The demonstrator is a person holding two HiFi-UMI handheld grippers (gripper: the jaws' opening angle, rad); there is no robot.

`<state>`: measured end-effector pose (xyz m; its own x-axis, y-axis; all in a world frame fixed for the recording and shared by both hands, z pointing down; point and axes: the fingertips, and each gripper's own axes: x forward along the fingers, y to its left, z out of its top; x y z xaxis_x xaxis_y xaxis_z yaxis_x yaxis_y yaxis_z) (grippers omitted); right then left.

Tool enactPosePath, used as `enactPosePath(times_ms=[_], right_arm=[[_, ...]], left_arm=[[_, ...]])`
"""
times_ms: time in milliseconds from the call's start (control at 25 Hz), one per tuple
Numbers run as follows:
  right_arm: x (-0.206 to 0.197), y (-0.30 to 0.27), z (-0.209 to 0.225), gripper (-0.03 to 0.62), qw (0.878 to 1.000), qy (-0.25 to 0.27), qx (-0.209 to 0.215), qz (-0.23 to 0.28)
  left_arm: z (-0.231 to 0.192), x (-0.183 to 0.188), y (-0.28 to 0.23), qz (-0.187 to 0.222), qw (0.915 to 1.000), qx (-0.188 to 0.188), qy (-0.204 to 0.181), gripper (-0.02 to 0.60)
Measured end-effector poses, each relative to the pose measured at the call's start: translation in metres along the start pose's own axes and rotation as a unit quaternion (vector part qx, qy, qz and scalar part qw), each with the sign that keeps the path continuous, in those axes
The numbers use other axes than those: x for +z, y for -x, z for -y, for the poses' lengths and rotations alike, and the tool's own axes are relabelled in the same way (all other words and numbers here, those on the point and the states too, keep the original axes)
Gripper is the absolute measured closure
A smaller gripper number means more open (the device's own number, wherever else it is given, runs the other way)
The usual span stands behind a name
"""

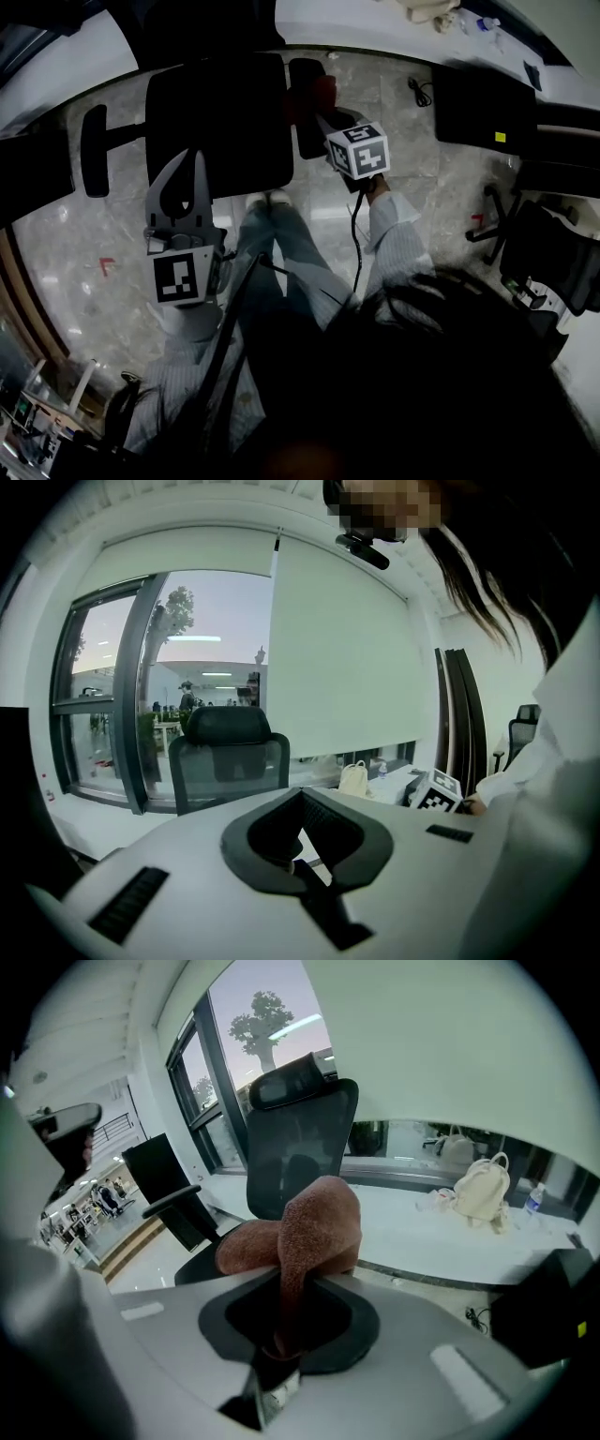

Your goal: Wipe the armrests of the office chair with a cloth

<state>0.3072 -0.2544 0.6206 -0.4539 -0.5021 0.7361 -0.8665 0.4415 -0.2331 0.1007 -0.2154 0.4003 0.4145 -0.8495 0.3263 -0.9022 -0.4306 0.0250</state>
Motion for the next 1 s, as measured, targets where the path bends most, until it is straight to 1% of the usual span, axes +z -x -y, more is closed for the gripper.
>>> enactPosePath(times_ms=[80,200,280,360,480,600,720,880,1000], right_arm=[[-0.022,0.022,-0.016,0.559,1.0,-0.003,0.014,0.004],[-0.047,0.049,-0.031,0.559,1.0,0.003,0.019,0.009],[-0.056,0.057,-0.035,0.559,1.0,0.014,0.018,0.008],[-0.056,0.058,-0.034,0.559,0.999,0.026,0.02,0.0],[-0.036,0.039,-0.016,0.559,0.998,0.052,0.013,-0.012],[0.002,0.002,0.01,0.559,0.997,0.073,-0.004,-0.017],[0.038,-0.037,0.037,0.559,0.995,0.087,-0.03,-0.029],[0.07,-0.067,0.061,0.557,0.994,0.076,-0.064,-0.042],[0.08,-0.076,0.066,0.557,0.995,0.053,-0.073,-0.043]], left_arm=[[0.008,0.004,-0.004,0.008,0.9999,-0.005,0.005,0.578],[0.02,0.01,-0.009,0.02,0.9998,-0.003,0.008,0.578],[0.027,0.009,-0.009,0.017,0.9998,-0.002,0.007,0.578],[0.033,0.008,-0.007,0.016,0.9998,-0.006,0.009,0.577],[0.032,-0.003,0.0,0.002,1.0,-0.005,0.005,0.578],[0.018,-0.012,0.009,-0.008,0.9998,0.015,0.01,0.578],[0.0,-0.024,0.02,-0.022,0.9993,0.03,0.007,0.578],[-0.021,-0.029,0.034,-0.027,0.9982,0.054,0.01,0.578],[-0.028,-0.029,0.039,-0.024,0.9977,0.062,0.01,0.578]])
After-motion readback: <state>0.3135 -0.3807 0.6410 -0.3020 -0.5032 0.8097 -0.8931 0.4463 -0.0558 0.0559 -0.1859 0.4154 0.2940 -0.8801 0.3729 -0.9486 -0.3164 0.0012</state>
